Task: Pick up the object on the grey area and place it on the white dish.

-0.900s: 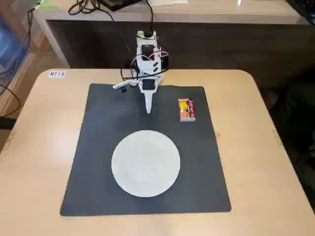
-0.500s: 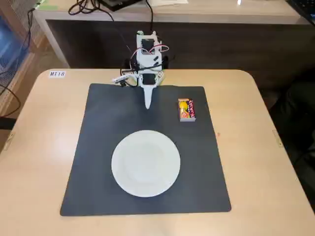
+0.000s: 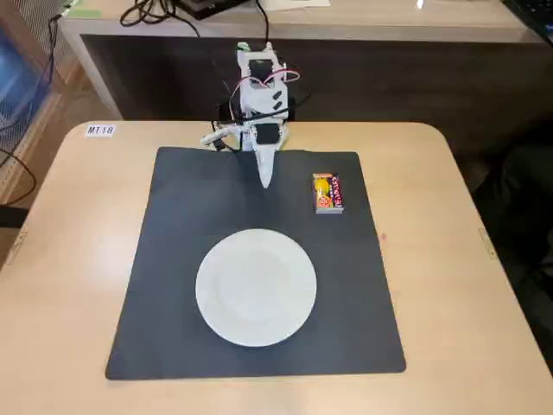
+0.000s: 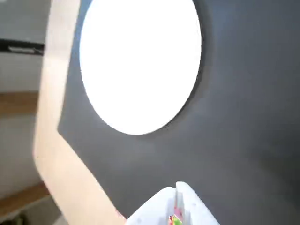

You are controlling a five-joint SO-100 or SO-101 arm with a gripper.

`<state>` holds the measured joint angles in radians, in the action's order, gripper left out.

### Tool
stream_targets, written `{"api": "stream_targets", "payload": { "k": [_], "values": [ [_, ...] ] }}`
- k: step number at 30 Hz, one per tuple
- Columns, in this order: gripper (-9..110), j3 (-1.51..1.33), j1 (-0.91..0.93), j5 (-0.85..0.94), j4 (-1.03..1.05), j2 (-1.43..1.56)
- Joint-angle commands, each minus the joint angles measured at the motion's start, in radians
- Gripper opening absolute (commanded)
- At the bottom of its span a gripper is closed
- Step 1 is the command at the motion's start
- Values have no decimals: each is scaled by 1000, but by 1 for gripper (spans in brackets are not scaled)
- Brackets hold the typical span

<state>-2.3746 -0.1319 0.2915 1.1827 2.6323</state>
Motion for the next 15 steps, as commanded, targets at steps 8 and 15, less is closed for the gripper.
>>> {"api": "stream_targets", "payload": {
  "k": [8,15],
  "values": [
    [0,370,-285,298,63,-430],
    [0,371,-465,440,84,-561]
  ]
}}
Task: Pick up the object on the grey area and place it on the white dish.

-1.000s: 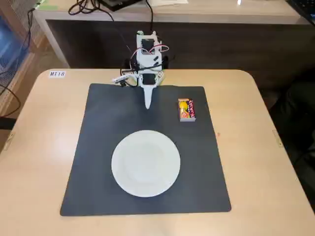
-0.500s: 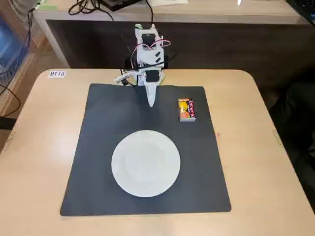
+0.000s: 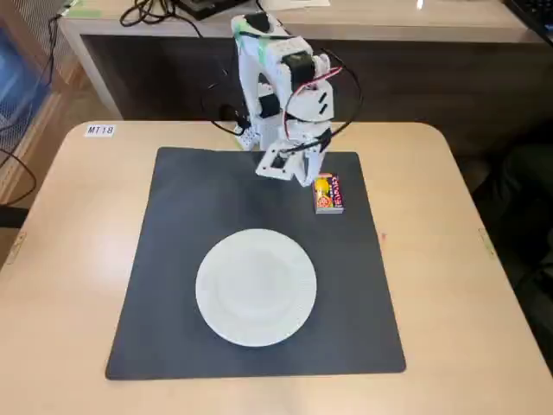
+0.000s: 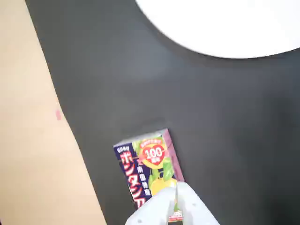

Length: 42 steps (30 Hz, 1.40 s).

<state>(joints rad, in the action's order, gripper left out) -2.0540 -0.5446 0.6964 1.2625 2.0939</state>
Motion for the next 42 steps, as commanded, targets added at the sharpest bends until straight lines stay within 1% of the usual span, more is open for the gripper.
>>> {"api": "stream_targets", "payload": {
  "k": [1,9,11,14,22,33,42],
  "values": [
    [0,51,-72,44,9,-38],
    [0,52,-209,86,28,-123],
    [5,49,-216,94,37,-138],
    [18,37,-216,106,44,-147],
    [35,29,-201,112,49,-155],
    [38,29,-158,144,8,-290],
    [36,29,-124,147,-29,-344]
  ]
}}
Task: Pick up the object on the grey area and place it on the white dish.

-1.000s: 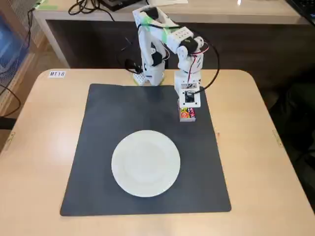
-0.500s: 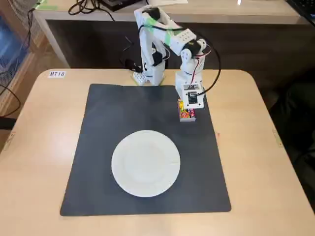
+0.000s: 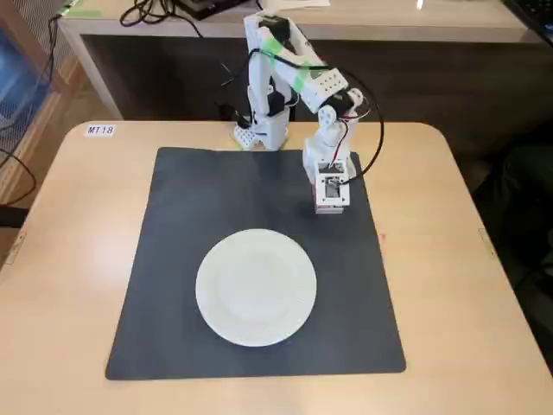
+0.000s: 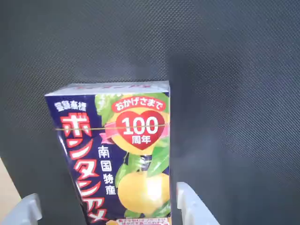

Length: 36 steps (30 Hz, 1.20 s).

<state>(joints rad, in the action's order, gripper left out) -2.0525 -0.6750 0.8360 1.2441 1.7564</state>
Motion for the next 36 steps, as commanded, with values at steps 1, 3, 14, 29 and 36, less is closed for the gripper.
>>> {"api": "stream_targets", "payload": {
  "k": [1,3,14,29,36],
  "values": [
    [36,28,9,9,-14,-15],
    [35,28,12,9,-17,-37],
    [21,8,23,-6,-89,-64],
    [22,155,307,-98,-133,103],
    [22,353,480,-241,-124,-8]
  ]
}}
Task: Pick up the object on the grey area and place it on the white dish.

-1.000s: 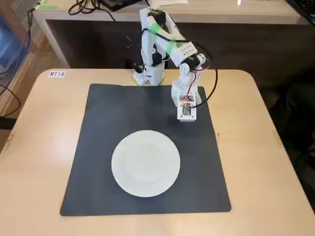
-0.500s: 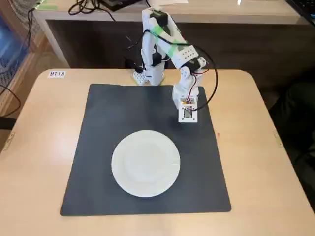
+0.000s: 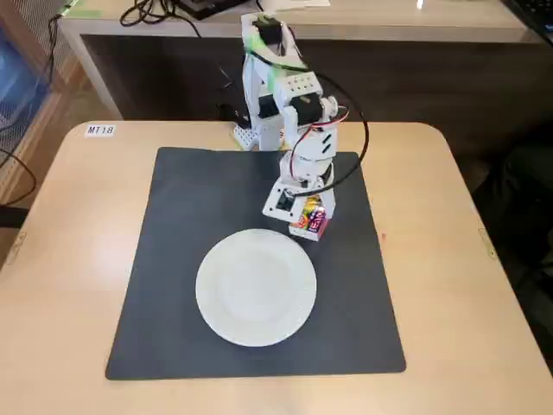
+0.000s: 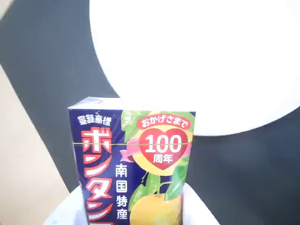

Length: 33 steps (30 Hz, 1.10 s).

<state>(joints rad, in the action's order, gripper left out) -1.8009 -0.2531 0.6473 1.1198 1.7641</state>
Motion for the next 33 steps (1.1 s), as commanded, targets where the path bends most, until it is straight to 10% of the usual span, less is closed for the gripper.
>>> {"api": "stream_targets", "payload": {
  "k": [1,33],
  "values": [
    [21,126,78,-69,2,-38],
    [35,601,282,-491,198,-469]
  ]
}}
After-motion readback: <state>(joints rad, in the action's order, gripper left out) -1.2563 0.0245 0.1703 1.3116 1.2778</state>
